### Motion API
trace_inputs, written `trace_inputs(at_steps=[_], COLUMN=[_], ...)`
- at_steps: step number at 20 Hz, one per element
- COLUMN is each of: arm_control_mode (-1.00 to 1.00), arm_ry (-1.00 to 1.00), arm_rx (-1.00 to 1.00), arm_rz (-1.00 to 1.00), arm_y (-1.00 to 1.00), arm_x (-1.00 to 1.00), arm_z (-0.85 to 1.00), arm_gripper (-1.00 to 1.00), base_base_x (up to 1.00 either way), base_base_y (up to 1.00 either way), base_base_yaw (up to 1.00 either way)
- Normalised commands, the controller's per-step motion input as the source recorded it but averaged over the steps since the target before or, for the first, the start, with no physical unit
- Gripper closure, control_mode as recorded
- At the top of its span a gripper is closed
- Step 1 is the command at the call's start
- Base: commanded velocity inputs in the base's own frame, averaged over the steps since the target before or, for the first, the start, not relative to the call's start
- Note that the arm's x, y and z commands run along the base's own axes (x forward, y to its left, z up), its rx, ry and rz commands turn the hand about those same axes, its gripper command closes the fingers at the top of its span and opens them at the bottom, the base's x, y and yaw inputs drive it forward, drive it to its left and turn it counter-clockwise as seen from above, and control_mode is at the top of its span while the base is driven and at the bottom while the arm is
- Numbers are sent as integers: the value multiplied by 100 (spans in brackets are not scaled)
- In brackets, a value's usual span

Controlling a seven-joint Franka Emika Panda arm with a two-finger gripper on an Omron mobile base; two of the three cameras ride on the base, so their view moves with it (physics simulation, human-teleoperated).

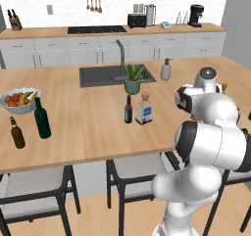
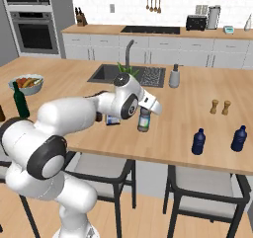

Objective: Move the plastic bottles in the middle to the plastics group, and the glass bottles in the middle to the glass group.

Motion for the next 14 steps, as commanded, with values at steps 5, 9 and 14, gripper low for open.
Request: trace_inputs(at_steps=[5, 9, 14], arm_control_mode=[-100, -100, -100], arm_ry=[-3, 0, 0], arm_rx=[0, 0, 0], arm_rz=[-22, -31, -31], arm_y=[-64, -47, -56], arm_x=[-37, -2, 0], arm_z=[-18, -2, -5], arm_gripper=[100, 100, 100], base_base_x=[0, 0, 0], base_base_y=[0, 0, 0], base_base_yaw=[0, 0, 0])
